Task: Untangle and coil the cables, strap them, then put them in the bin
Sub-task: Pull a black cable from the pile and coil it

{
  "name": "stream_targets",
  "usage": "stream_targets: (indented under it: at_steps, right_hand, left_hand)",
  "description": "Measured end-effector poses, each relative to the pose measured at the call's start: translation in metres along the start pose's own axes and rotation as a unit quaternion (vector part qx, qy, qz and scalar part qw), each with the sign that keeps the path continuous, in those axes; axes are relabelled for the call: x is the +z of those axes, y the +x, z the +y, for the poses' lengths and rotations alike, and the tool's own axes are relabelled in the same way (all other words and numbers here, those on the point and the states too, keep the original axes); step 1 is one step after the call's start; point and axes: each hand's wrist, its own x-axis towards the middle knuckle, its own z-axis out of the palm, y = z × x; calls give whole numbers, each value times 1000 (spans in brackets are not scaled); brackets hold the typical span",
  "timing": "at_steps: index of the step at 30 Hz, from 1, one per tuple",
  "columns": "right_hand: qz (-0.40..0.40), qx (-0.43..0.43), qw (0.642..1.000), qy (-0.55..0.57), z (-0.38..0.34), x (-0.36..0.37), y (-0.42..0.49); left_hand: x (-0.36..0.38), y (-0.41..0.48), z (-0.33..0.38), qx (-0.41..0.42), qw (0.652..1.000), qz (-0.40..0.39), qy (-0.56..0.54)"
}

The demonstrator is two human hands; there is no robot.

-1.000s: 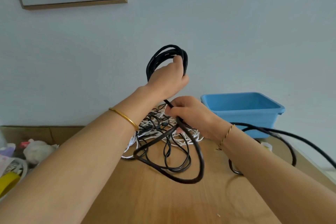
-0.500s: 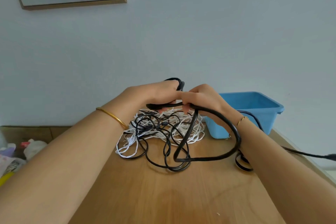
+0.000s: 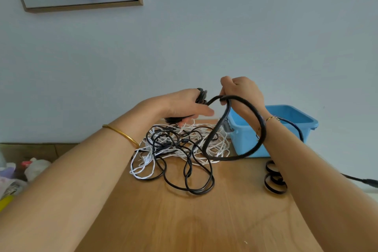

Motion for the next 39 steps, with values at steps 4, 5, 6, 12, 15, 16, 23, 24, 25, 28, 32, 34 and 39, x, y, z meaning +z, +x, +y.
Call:
stream_targets:
  at_steps: [4,5,6,12,15,16,23,24,25,28,32,34,39]
  right_hand:
    - [-9,-12,996,84,7,-2,3]
    - [-9,-13,996,84,9,-1,4]
    - [-13,-17,997,71,10,0,3]
    - [9,-92,986,-141,14,0,0]
    - [46,-142,965,-216,11,1,-4]
    - [49,-159,959,-229,9,3,-7]
    - [-162,-59,979,-106,8,11,-21]
    - [-188,-51,977,-88,7,13,-22]
    - [-213,-45,973,-76,6,15,-24]
    - [-268,-35,960,-74,1,17,-28]
    - [-257,-58,953,-150,2,23,-31]
    - [-250,-72,952,-162,5,28,-33]
    - [-301,-69,930,-199,15,38,-34]
  left_hand:
    - [-3,1,-6,-46,995,54,-67]
    - [-4,2,-8,-57,993,65,-77]
    - [-5,2,-11,-70,991,73,-90]
    - [-15,6,-25,-151,953,135,-226]
    - [-19,6,-25,-204,924,131,-297]
    - [-19,7,-25,-214,915,129,-319]
    - [-21,9,-27,-233,857,117,-445]
    - [-20,9,-29,-234,850,117,-457]
    - [-19,10,-30,-236,844,117,-467]
    - [-14,14,-33,-237,825,129,-496]
    - [-8,18,-35,-223,817,151,-509]
    - [-5,20,-34,-208,814,160,-518]
    - [-3,24,-31,-190,795,205,-539]
